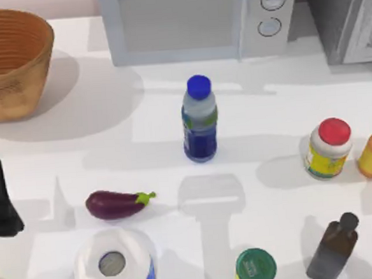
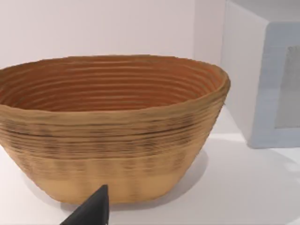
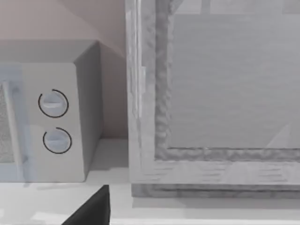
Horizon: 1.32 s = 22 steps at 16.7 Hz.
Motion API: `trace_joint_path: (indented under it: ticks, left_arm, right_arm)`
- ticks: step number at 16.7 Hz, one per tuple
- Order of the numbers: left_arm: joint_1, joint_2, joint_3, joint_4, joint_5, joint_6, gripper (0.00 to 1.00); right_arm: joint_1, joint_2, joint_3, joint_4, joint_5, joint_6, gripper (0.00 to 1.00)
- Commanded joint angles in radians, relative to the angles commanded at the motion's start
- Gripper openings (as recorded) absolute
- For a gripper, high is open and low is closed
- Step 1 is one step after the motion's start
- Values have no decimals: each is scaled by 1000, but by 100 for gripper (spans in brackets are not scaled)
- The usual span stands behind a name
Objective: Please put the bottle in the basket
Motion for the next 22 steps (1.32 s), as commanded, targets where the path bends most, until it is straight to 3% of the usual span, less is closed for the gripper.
trace_joint_path:
  ticks: [16,22]
  left_arm:
    - [-334,1265,335,812,196,32,100]
    - [-433,1643,432,1050,253,48,100]
  right_arm:
    - [0,0,0,0,0,0,100]
    - [0,0,0,0,0,0,100]
